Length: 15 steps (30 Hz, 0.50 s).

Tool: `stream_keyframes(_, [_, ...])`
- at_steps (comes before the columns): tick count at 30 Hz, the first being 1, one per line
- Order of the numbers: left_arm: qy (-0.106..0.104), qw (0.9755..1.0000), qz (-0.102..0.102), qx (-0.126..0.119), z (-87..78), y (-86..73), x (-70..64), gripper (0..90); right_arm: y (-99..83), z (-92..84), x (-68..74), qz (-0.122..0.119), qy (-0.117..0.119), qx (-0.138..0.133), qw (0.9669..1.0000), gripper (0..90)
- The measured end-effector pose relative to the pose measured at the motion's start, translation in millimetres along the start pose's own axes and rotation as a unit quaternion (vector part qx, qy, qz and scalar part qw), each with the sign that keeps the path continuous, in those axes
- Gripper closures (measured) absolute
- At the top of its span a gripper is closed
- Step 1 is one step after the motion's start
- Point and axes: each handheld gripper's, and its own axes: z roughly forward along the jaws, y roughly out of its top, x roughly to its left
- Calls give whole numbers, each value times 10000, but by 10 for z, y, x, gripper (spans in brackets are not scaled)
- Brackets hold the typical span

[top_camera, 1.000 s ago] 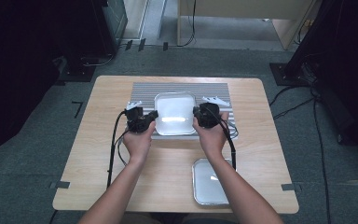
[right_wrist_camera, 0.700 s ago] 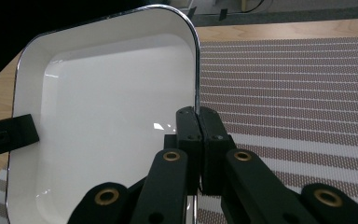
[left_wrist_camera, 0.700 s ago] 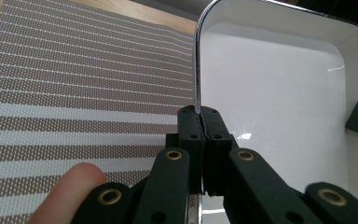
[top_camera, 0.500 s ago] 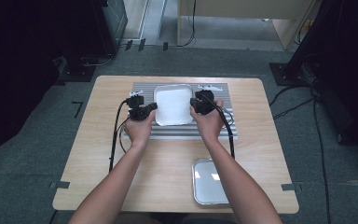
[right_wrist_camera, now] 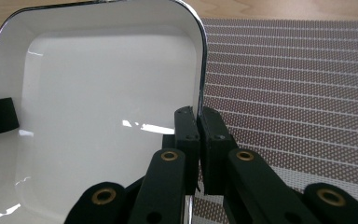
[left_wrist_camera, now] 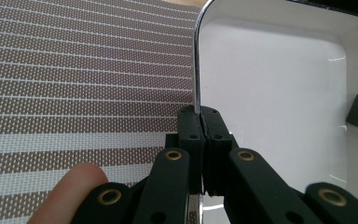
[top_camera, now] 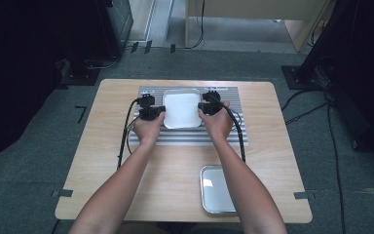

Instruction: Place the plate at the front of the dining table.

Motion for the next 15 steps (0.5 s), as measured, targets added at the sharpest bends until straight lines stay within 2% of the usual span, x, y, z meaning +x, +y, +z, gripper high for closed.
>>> stream_keyframes(6, [66, 9996, 73, 276, 142, 64, 30, 890, -47, 171, -96, 259, 77, 140, 9995, 882])
stream_keyframes(10, [190, 9989, 179, 378, 211, 74, 30, 876, -54, 231, -85, 143, -9, 92, 9999, 873])
stream_keyframes(15, [168, 9985, 197, 485, 251, 96, 26, 871, -55, 268, -98, 160, -59, 154, 9997, 870])
